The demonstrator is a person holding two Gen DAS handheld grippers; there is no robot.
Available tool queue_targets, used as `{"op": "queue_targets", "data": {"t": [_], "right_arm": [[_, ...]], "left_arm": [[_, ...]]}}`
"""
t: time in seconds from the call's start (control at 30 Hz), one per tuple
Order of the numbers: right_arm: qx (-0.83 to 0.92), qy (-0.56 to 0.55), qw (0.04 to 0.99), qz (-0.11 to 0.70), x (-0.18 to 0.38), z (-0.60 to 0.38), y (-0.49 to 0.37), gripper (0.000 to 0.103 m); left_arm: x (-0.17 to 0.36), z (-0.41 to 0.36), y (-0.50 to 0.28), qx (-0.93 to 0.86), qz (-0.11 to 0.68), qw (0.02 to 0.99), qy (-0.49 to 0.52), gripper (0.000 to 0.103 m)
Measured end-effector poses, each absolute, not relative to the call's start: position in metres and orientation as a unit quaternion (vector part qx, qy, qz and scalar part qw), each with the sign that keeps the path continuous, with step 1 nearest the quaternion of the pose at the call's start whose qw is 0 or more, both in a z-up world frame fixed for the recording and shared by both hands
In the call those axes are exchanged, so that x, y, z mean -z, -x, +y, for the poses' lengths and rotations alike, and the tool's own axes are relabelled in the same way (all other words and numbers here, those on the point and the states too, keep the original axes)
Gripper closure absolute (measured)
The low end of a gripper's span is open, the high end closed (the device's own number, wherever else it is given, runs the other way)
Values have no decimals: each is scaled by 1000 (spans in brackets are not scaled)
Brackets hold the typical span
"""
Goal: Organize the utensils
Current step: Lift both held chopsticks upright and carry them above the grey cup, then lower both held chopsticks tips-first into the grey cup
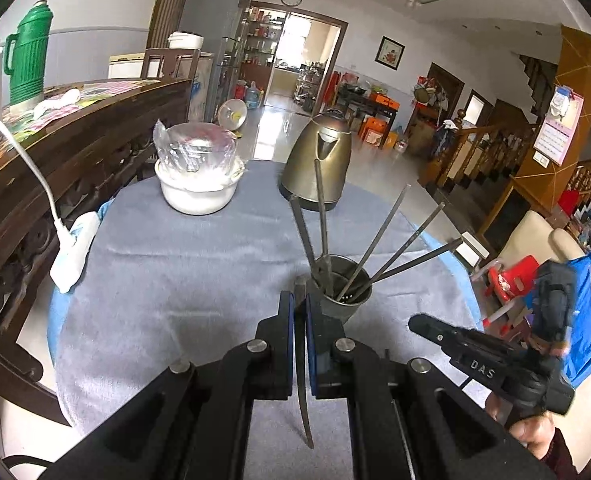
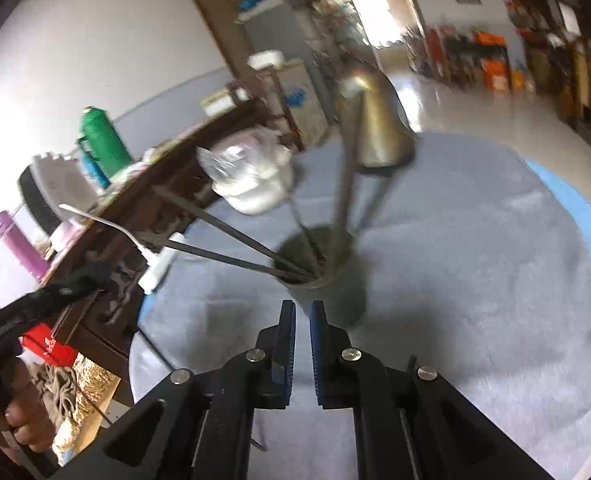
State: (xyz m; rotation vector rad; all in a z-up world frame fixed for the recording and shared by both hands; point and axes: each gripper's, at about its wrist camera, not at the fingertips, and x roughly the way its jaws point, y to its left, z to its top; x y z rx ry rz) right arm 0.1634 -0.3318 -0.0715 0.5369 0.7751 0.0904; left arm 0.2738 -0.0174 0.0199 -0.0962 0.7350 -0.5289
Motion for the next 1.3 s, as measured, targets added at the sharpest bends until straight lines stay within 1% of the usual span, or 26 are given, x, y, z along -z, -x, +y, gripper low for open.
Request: {"op": "queue_targets", "data": {"t": [0.07,0.1,0.13,0.17,0.27,0.33,0.57,0.6,0.63,0.67,0.7,0.73,0.83,0.97,1.07,1.3], "right_arm": [[-32,-268,878,396,88,-343,-166,82],[-12,-263,873,410,98,-350,-166,74],[1,-260,871,418,104,-354,-167,68],[14,-258,864,432,114,-361,-169,66],[33,-281,833,475,145,-380,-179,66],[37,-276,821,499,157,-382,-186,66],[64,-236,788,565,180,-365,-212,68],[66,-233,784,571,184,-364,-212,70],[70,-226,782,577,187,-361,-213,74],[78,-216,788,572,187,-359,-213,78],[80,-207,791,571,188,-357,-213,88],[81,-204,793,568,188,-356,-213,93],[72,-219,799,556,186,-361,-207,96],[65,-227,821,520,164,-366,-193,96],[49,-235,841,485,139,-369,-179,96],[21,-243,900,362,61,-366,-157,96]], "left_arm": [[-20,-14,-272,255,354,898,49,97],[-21,-13,-270,255,352,899,47,97],[-21,-13,-269,255,349,900,46,97],[-22,-13,-268,254,348,901,46,97],[-24,-13,-264,256,343,903,45,97],[-25,-14,-261,254,339,905,41,97],[-30,-16,-254,256,330,908,35,97],[-31,-16,-253,256,328,908,34,97],[-31,-16,-252,257,327,909,33,97],[-32,-17,-252,259,326,908,33,97],[-33,-18,-251,260,327,908,34,97],[-33,-18,-251,260,327,908,34,97],[-34,-20,-250,261,326,908,33,97],[-37,-18,-249,260,321,910,33,97],[-42,-16,-249,257,316,913,35,97],[-61,-10,-245,250,290,923,38,97]]}}
